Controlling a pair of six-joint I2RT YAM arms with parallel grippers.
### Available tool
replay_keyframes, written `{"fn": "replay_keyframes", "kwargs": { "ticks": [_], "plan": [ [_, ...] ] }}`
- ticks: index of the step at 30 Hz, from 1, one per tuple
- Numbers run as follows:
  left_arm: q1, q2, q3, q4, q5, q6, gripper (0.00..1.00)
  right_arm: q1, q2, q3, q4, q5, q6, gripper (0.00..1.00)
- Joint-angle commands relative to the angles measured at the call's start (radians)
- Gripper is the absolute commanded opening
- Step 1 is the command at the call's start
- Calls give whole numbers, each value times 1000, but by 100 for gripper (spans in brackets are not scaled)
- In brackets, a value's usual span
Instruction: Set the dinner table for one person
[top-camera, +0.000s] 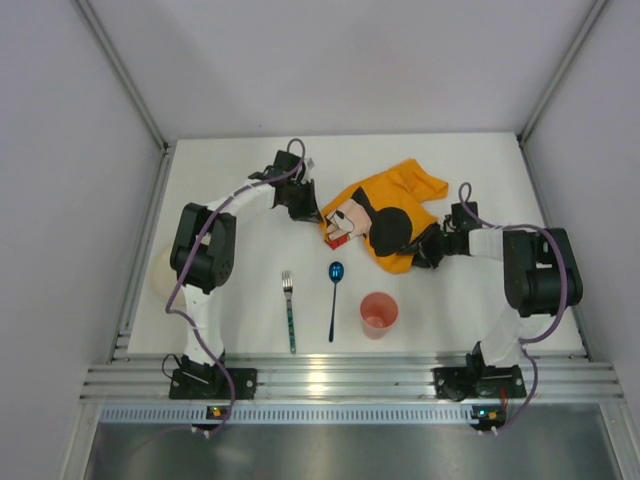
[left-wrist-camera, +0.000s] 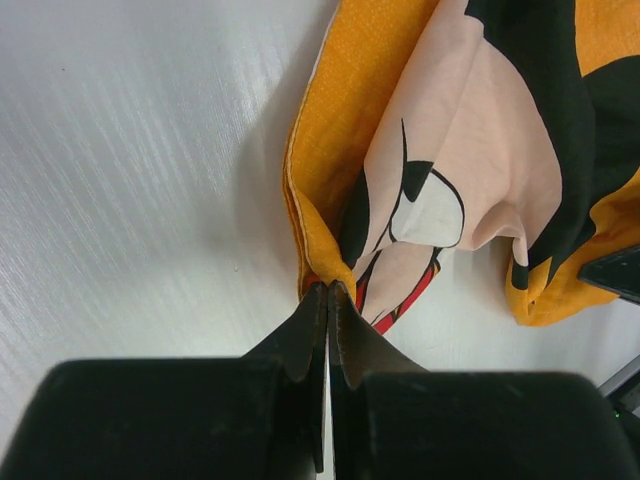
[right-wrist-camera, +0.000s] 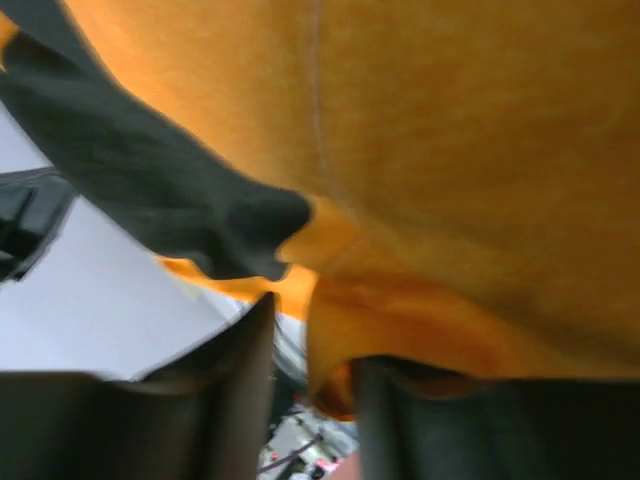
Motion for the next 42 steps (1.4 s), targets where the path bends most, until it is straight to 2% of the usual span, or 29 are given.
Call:
{"fn": "replay_keyframes", "kwargs": {
  "ticks": [1, 2, 3, 4, 6, 7, 12, 14, 16, 17, 18, 21, 23, 26, 29, 30, 31, 33, 34, 36, 37, 38, 39, 40, 42],
  "plan": [
    [9, 5, 31, -6, 20, 19, 0, 19, 55, 25, -85, 202, -84, 27],
    [15, 7, 31, -2, 25, 8, 0, 17, 53, 49, -101, 203, -103, 19],
    [20, 10, 33, 1, 29, 2, 0, 15, 53, 66, -117, 210, -115, 6],
    [25, 17, 34, 7, 34, -13, 0, 12, 53, 115, -168, 219, -127, 1],
    [52, 25, 51, 4, 20, -25, 0, -12, 62, 181, -220, 242, -173, 0],
    [69, 25, 59, -3, 6, -33, 0, -27, 77, 267, -278, 251, -190, 0],
    [267, -58, 6, 9, -130, -96, 0, -184, 150, 563, -452, 318, -250, 0],
    [347, -146, -60, 12, -187, -128, 0, -207, 185, 686, -541, 350, -270, 0],
    [359, -290, -173, 55, -338, -124, 0, -219, 199, 753, -620, 387, -287, 0],
    [385, -333, -206, 69, -359, -119, 0, -219, 196, 754, -631, 406, -298, 0],
    [385, -367, -226, 45, -436, -115, 0, -219, 187, 740, -633, 409, -298, 0],
    [385, -520, -345, 61, -500, -128, 0, -218, 104, 616, -598, 408, -276, 0],
    [385, -570, -462, 111, -462, -137, 0, -215, 66, 492, -566, 371, -250, 0],
    [384, -567, -475, 136, -374, -125, 0, -184, 50, 439, -543, 328, -239, 0],
    [382, -477, -374, 146, -275, -121, 0, -135, 142, 574, -570, 274, -235, 0],
    [384, -396, -329, 132, -249, -127, 0, -127, 221, 636, -605, 257, -232, 0],
    [384, -350, -221, 109, -227, -145, 0, -123, 264, 790, -627, 224, -223, 0],
    [382, -226, -107, 100, -169, -176, 0, -113, 405, 983, -683, 187, -212, 0],
    [382, -189, 7, 96, -155, -185, 0, -113, 455, 1202, -699, 165, -197, 0],
    [381, -88, 138, 84, -121, -200, 0, -118, 604, 1450, -720, 112, -160, 0],
    [379, -55, 289, 67, -110, -216, 0, -124, 643, 1667, -693, 58, -82, 0],
    [379, -26, 371, 45, -100, -223, 0, -136, 668, 1736, -635, 21, -27, 0],
    [376, 9, 518, 43, -83, -231, 0, -139, 652, 1738, -395, -17, 36, 0],
    [371, 13, 571, 50, -90, -230, 0, -143, 619, 1701, -254, -55, 140, 0],
    [371, -34, 633, 117, -113, -222, 0, -144, 496, 1616, 37, -53, 182, 0]
  ]
}}
